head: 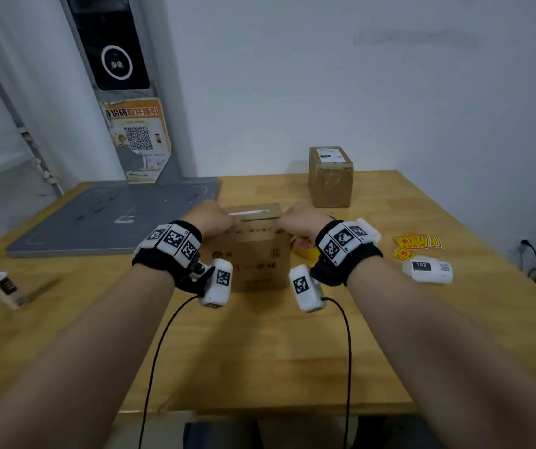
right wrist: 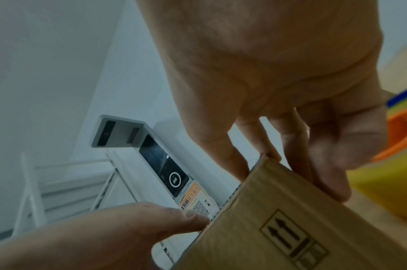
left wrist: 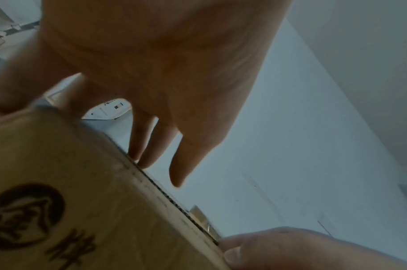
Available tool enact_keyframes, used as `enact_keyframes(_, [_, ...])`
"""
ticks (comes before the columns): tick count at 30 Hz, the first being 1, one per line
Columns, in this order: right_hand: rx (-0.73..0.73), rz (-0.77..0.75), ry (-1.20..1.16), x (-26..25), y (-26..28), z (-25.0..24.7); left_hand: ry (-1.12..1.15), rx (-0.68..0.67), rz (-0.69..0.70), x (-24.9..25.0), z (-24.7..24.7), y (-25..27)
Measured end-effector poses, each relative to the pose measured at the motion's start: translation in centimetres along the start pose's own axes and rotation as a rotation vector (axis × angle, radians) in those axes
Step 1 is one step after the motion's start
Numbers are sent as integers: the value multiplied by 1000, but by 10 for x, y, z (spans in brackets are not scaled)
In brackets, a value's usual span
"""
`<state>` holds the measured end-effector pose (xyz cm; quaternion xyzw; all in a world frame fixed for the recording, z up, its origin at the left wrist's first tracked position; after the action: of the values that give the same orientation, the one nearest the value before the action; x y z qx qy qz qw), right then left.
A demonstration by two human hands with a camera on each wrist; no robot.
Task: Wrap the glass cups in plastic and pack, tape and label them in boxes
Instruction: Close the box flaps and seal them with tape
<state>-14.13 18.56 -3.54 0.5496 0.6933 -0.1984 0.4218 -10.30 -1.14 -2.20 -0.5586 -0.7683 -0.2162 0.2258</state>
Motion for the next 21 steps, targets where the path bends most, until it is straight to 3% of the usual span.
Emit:
enact_keyframes(6, [-19,-8,304,7,31,-1,9,-35,45,15,24,34])
enact_keyframes(14, [-58,82,217,28,46,-21,-147,24,162,36,49,24])
enact_keyframes(21, [53,157,74,44,18,-57,-133,28,188,51,57,-7])
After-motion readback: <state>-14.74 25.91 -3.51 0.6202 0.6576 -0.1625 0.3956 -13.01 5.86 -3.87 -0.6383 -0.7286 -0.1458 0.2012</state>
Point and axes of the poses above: each hand's wrist, its own y-axis away from the middle knuckle, its own z-axis out of the palm, x = y × z, the point moved 9 cm from there along -y, towards the middle knuckle, and after that the axes turned 7 degrees about -y, right-handed, at the moved point
